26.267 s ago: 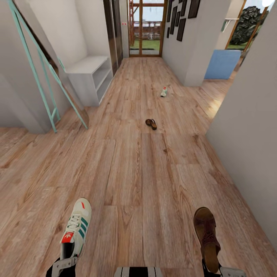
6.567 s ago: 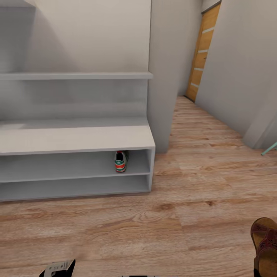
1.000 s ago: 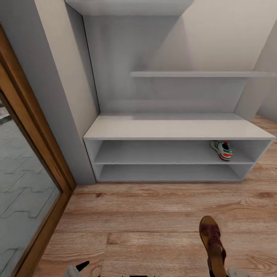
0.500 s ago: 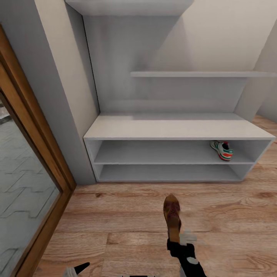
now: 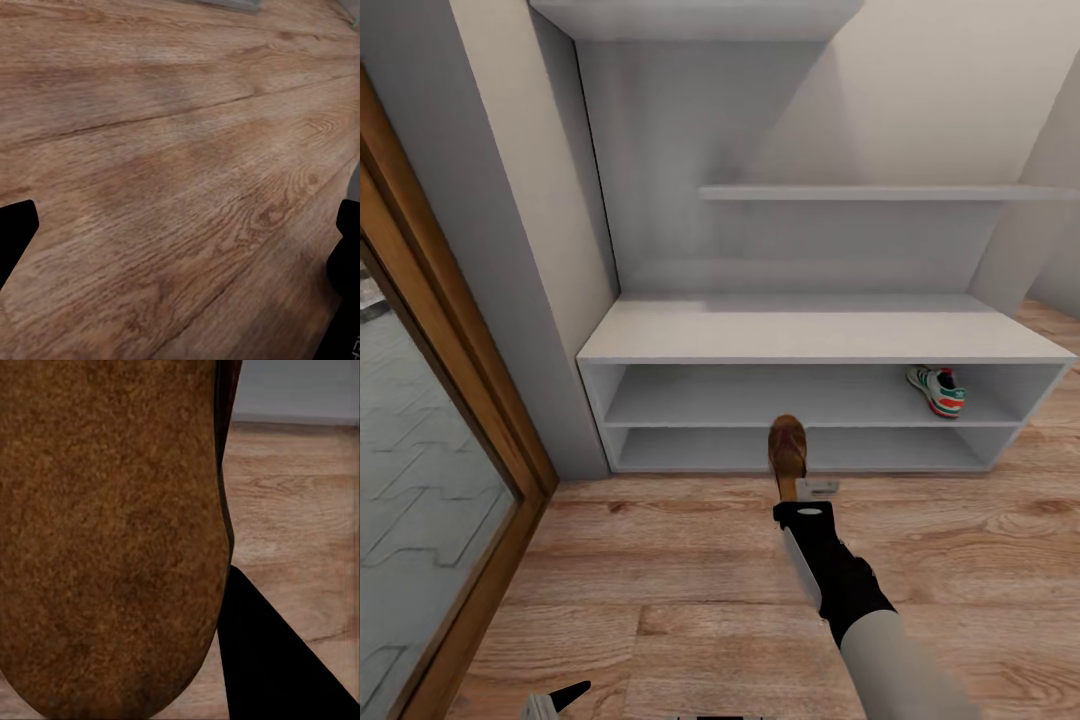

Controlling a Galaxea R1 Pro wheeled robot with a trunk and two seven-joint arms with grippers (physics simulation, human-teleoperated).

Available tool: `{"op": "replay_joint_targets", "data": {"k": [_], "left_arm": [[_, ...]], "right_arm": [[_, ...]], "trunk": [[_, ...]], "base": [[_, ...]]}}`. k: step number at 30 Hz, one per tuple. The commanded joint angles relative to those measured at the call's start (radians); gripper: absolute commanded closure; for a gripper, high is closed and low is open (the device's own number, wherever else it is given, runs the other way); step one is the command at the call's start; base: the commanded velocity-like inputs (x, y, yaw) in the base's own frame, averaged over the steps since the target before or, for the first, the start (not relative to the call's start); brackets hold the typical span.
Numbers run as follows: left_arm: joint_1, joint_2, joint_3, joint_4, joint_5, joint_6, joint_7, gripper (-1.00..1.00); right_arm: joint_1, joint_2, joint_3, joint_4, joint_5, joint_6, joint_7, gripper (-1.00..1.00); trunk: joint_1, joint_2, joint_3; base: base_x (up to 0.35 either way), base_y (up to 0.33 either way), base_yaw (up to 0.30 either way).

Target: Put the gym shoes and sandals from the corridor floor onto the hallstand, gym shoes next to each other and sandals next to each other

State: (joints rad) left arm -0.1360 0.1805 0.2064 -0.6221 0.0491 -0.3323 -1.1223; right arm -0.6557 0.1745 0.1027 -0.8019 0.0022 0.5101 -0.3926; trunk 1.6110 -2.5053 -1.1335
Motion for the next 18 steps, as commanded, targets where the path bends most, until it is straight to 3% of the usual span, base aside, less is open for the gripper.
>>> {"op": "replay_joint_targets", "data": {"k": [1,7,9,10,18], "left_arm": [[-0.001,0.0,0.001,0.001,0.001,-0.005,-0.004,-1.0],[-0.001,0.001,0.001,0.001,0.001,-0.005,-0.002,-1.0],[-0.001,0.001,0.001,0.001,0.001,-0.004,-0.001,-1.0],[-0.001,0.001,0.001,0.001,0.001,-0.004,-0.001,-1.0],[-0.001,0.001,0.001,0.001,0.001,-0.005,-0.001,-1.0]], "right_arm": [[-0.006,0.0,0.002,-0.001,-0.005,0.008,-0.005,1.0],[-0.031,0.0,0.002,-0.008,-0.01,0.02,-0.006,1.0],[-0.032,0.0,0.002,-0.007,-0.032,0.02,-0.004,1.0],[-0.033,0.0,0.002,-0.004,-0.063,0.021,-0.002,1.0],[-0.033,0.0,0.003,0.001,-0.078,0.021,-0.006,1.0]], "trunk": [[0.0,0.0,-0.001],[0.0,0.0,-0.001],[0.0,0.0,-0.001],[0.0,0.0,-0.001],[0.0,0.0,-0.001]], "base": [[0.0,0.0,0.0],[0.0,0.0,0.0],[0.0,0.0,0.0],[0.0,0.0,0.0],[0.0,0.0,0.0]]}}
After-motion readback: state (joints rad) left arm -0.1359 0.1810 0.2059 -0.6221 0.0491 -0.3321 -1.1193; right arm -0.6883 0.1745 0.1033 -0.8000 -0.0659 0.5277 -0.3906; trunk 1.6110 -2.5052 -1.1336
